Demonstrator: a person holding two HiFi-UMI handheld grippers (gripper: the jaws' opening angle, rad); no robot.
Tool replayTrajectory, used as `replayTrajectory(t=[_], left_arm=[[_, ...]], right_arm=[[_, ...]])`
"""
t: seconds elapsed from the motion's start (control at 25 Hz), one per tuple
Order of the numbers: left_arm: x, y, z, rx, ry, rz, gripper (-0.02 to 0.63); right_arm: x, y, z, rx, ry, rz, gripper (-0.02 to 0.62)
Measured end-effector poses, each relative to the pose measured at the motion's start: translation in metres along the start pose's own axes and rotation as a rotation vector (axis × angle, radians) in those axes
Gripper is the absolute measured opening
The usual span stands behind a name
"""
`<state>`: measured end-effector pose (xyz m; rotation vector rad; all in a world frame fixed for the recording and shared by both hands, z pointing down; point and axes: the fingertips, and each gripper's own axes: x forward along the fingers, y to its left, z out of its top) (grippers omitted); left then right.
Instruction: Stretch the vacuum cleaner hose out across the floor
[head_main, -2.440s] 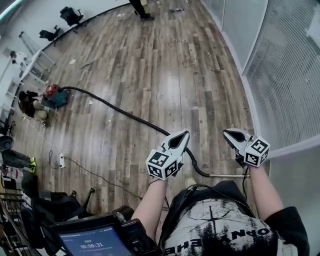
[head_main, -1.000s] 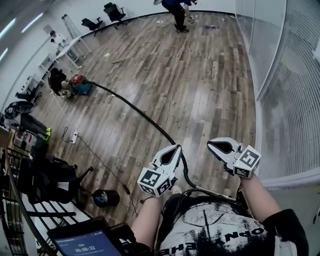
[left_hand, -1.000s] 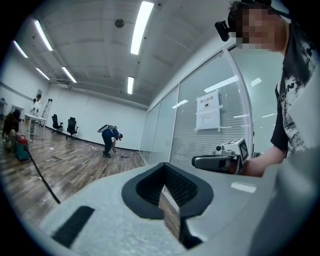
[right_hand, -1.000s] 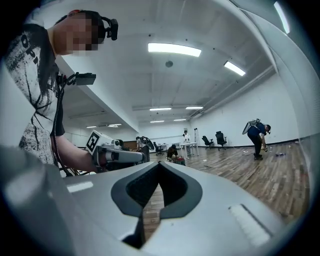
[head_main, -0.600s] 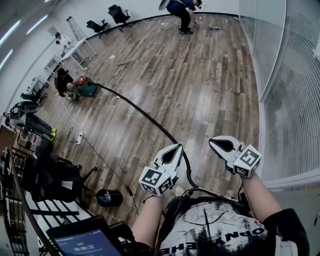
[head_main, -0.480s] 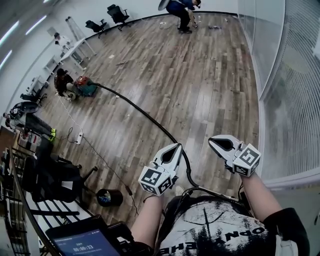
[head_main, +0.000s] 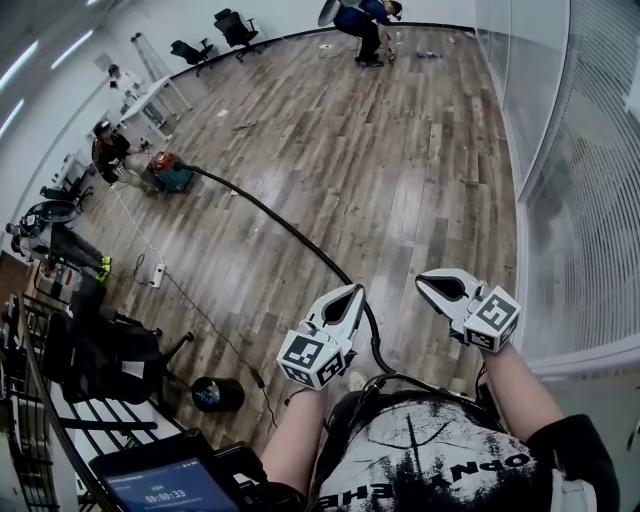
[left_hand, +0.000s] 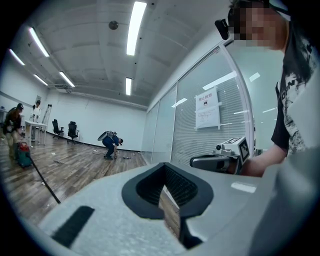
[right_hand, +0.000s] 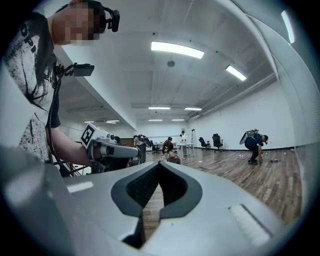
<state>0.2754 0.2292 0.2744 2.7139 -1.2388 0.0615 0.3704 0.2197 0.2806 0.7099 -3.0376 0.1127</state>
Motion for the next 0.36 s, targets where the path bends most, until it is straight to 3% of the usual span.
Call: replayTrajectory(t=[0.36], left_arm=[[-0.003, -0.0025, -0.0058, -0.001, 0.003, 0.006, 0.0]], right_arm=[[-0.0021, 0.0054, -0.0044, 0.013, 0.009, 0.008, 0.006]])
